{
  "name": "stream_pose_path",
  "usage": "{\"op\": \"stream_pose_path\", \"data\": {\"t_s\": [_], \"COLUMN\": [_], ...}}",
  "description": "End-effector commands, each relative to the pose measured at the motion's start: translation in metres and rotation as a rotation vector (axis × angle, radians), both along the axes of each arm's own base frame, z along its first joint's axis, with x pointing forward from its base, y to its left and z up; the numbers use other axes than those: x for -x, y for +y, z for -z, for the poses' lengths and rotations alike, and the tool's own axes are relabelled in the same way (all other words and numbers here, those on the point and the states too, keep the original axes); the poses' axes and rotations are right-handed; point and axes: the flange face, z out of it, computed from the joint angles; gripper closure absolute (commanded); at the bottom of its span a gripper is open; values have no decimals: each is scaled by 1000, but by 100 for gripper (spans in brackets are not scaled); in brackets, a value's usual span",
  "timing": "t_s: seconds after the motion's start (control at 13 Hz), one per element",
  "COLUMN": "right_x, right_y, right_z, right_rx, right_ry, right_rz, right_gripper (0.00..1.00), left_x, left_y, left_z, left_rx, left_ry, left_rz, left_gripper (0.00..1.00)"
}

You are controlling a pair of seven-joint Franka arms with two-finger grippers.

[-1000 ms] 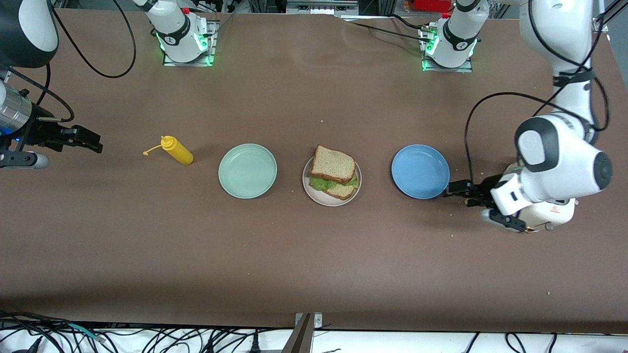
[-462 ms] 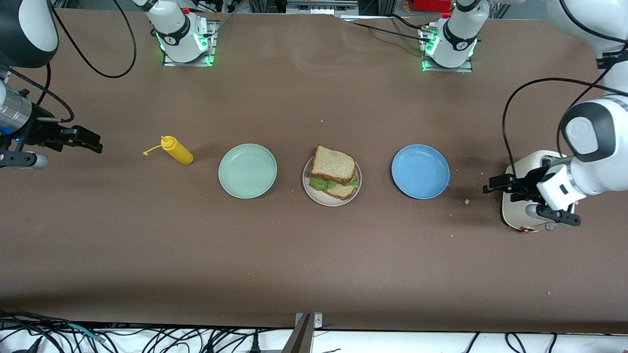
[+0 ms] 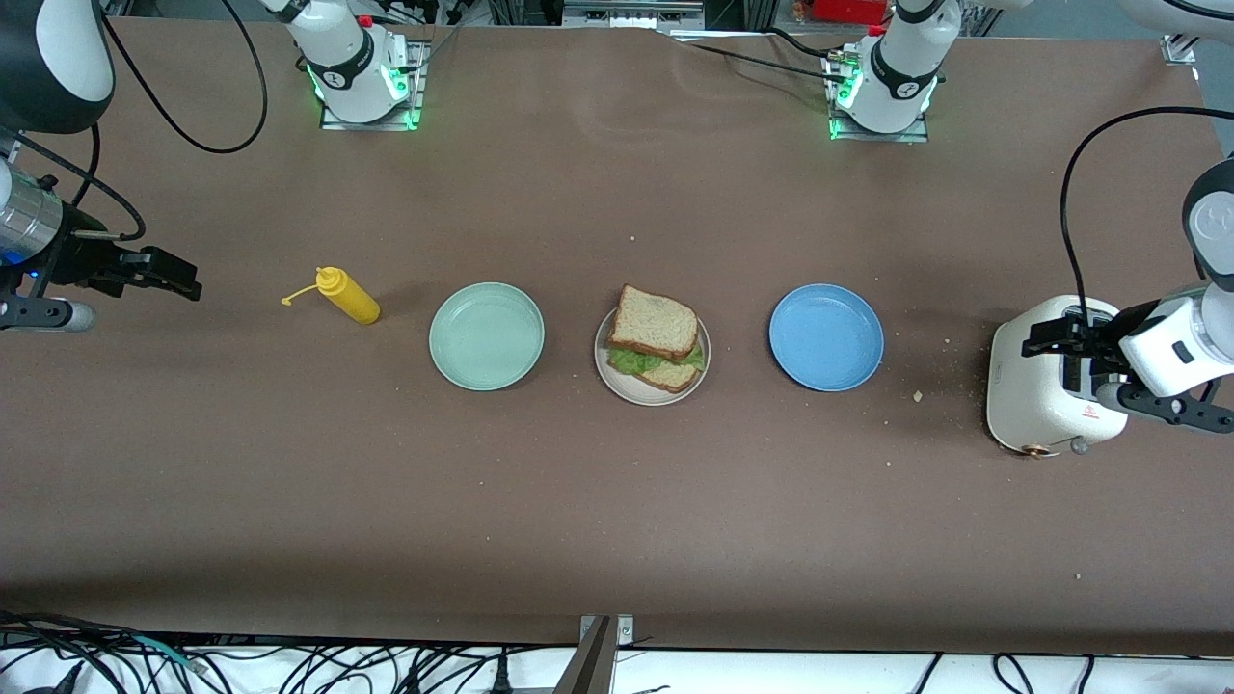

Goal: Make sandwich in beige plate with both arms

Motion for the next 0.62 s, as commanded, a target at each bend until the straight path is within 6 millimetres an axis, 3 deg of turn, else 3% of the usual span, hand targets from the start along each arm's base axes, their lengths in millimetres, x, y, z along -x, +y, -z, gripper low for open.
{"op": "stream_pose_path", "data": {"t_s": [0.0,0.23,0.54], "right_x": [2,2,2], "right_y": [-1,-1,-1], "right_z": [-5,-5,-6], "right_rx": [-2,-2,-2], "right_ry": [3,3,2], "right_rz": [10,10,10], "right_gripper": [0,0,0], "left_x": [11,19,63], "left_y": [16,-28,-43], "left_z": [-32,-51,-98], "left_rx": [-75,-121,-91], "left_ry": [0,-12,-8], "left_rz": [-87,-109,-107], "left_gripper": [0,0,0]}}
